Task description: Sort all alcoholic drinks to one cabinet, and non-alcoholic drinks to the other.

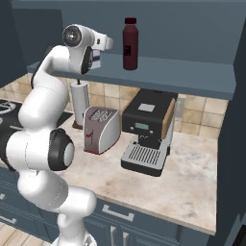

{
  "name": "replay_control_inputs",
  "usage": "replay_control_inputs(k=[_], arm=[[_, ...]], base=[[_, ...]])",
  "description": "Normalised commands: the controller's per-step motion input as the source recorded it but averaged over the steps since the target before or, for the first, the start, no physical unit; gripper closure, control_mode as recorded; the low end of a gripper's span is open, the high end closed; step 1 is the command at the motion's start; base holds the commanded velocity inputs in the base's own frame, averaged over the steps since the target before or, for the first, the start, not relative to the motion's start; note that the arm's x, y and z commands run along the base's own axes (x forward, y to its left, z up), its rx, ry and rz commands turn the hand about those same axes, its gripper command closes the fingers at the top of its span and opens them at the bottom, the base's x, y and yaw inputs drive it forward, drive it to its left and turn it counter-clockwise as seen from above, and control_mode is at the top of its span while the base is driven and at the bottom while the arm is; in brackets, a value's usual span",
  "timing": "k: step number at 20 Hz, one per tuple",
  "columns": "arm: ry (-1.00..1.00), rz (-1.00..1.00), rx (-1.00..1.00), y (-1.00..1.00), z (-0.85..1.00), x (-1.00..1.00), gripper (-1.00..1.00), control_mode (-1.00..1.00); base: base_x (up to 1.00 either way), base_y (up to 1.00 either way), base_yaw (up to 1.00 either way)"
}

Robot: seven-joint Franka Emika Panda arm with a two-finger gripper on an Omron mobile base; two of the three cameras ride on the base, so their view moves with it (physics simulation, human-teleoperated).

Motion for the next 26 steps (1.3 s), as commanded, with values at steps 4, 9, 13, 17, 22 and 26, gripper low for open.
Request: replay_control_inputs(k=[4,9,13,17,22,26], arm=[[0.00,0.00,0.00,0.15,0.00,-0.49,-1.00,-1.00],[-0.02,0.00,0.00,0.32,0.00,-0.83,-1.00,-1.00],[-0.03,0.00,0.00,0.41,0.00,-1.00,-1.00,-1.00],[-0.03,0.00,-0.01,0.33,0.00,-1.00,-1.00,-1.00],[0.00,0.00,-0.02,0.25,0.00,-1.00,-1.00,-1.00],[0.00,0.00,0.00,0.19,0.00,-1.00,-1.00,-1.00]], base=[[0.00,0.00,0.00],[0.00,0.00,0.00],[0.00,0.00,0.00],[0.00,0.00,0.00],[0.00,0.00,0.00],[0.00,0.00,0.00]])
